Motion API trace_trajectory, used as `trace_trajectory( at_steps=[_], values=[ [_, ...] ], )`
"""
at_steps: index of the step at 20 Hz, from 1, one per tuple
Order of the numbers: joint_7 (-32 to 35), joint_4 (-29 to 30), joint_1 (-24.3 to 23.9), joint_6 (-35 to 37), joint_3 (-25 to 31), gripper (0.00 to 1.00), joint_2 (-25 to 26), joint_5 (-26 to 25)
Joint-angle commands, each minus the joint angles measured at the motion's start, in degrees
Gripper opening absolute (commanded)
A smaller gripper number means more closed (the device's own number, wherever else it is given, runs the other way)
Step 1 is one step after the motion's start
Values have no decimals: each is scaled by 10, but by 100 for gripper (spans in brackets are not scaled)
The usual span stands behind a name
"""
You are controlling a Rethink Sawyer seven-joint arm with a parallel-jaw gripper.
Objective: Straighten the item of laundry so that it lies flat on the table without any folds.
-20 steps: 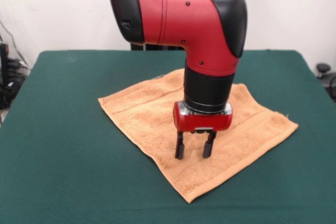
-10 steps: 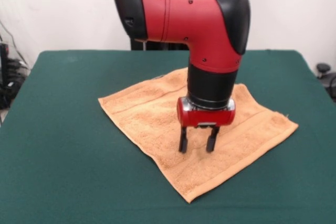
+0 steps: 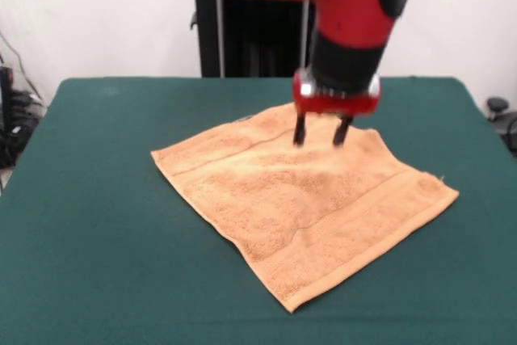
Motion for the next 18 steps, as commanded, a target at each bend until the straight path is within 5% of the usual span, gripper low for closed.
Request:
trace_trajectory(
  at_steps=[1,8,18],
  values=[
    [82,190,9,87,-12,100,-144,51],
    [48,334,-29,-40,-15,100,-219,38],
    [83,440,-45,-206,-22,100,-243,0]
  ],
)
